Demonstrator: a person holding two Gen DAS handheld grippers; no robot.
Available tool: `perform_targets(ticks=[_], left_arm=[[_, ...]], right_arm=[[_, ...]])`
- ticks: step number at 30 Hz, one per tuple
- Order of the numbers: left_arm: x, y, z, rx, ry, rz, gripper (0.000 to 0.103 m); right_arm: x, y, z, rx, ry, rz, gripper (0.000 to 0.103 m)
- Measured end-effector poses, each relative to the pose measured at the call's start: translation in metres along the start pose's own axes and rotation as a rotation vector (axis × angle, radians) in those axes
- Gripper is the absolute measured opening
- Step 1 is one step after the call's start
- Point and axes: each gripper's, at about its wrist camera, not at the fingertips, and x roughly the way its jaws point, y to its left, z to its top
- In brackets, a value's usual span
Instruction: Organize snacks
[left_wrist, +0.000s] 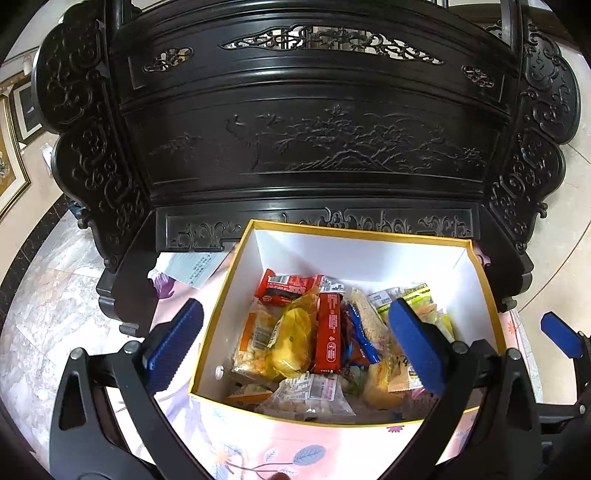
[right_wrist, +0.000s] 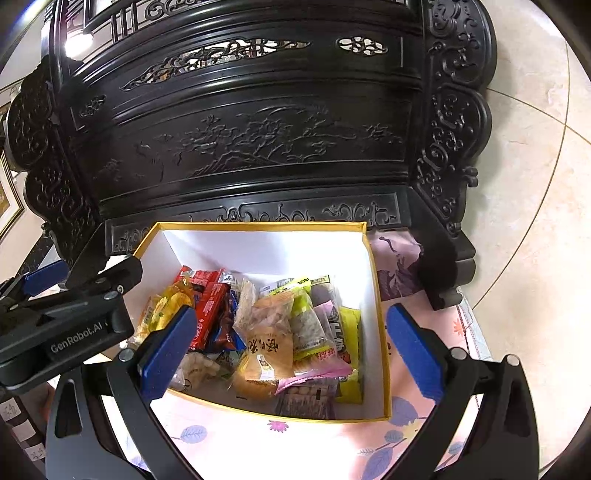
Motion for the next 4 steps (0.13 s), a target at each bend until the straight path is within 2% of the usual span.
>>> perform_targets(ticks=[4], left_arm=[[0.0002, 0.0008, 0.0, -0.004, 0.003, -0.008, 0.101]], right_arm=[[0.0005, -0.0001, -0.0001, 0.002, 0.005, -0.005, 0.102]])
